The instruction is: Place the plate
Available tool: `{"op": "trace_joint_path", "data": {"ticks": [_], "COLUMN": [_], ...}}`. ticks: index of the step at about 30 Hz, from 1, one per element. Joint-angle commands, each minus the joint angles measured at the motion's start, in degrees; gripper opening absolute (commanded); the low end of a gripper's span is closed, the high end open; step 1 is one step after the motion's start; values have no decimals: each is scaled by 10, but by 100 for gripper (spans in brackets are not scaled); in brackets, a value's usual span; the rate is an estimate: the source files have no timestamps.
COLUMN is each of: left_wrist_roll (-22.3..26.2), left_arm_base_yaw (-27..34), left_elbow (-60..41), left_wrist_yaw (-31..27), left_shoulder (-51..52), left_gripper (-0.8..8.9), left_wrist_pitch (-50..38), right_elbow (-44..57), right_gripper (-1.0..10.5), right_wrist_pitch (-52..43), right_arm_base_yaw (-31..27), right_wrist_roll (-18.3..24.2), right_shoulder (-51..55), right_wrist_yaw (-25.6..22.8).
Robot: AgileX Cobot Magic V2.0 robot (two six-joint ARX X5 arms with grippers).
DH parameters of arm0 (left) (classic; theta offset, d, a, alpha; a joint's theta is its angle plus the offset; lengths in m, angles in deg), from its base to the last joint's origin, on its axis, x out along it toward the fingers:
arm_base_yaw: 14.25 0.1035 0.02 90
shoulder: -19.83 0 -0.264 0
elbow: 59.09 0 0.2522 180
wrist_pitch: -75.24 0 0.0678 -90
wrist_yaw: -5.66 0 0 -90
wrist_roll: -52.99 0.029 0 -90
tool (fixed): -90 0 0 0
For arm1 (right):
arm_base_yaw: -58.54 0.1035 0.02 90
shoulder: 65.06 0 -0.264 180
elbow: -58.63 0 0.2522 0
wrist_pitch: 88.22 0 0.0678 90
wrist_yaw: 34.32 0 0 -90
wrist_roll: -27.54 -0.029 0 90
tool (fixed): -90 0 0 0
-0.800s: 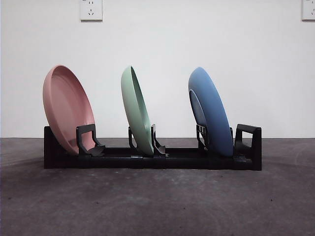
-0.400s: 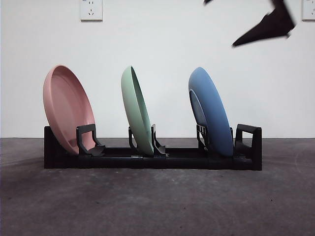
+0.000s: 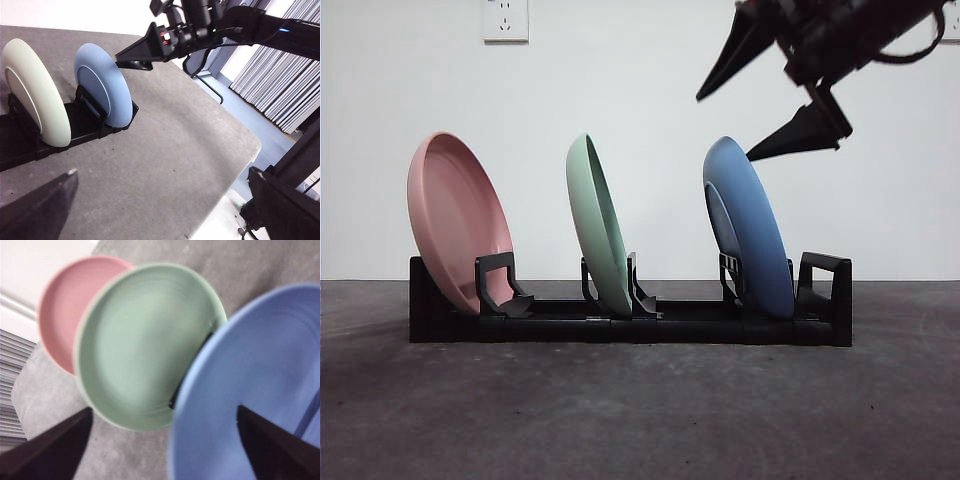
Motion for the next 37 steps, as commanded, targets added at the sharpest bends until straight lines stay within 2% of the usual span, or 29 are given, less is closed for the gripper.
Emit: {"op": "trace_joint_path", "data": {"ticks": [1,2,6,12,20,28,37], "left_wrist_roll": [10,10,10,10,13,15,15], "left_arm_base_yaw": [-2,-2,-2,-2,-2,-2,-2], "left_elbow": [10,10,10,10,10,10,10], "left_wrist_yaw": [5,5,5,5,5,5,5], "left_shoulder": [0,0,0,0,0,-1,-1], "left_gripper": [562,562,563,563,563,563,563], "left_wrist_pitch": [-6,-6,-6,-6,-6,-7,-6], "right_elbow": [-15,-15,-15,-15,-16,-16,-16], "right_gripper": [388,366,151,11,11,11,11], "right_wrist_pitch": [-9,-10,-13,-12,-14,-9,33], "right_arm_base_yaw": [3,2,2,4,2,2,2], "right_wrist_roll": [-1,0,4,2,-29,-82,-90], "right_shoulder": [-21,-25,-33,-33,-19,52,159], "right_wrist_yaw": [4,5,5,6,15,19,49]}}
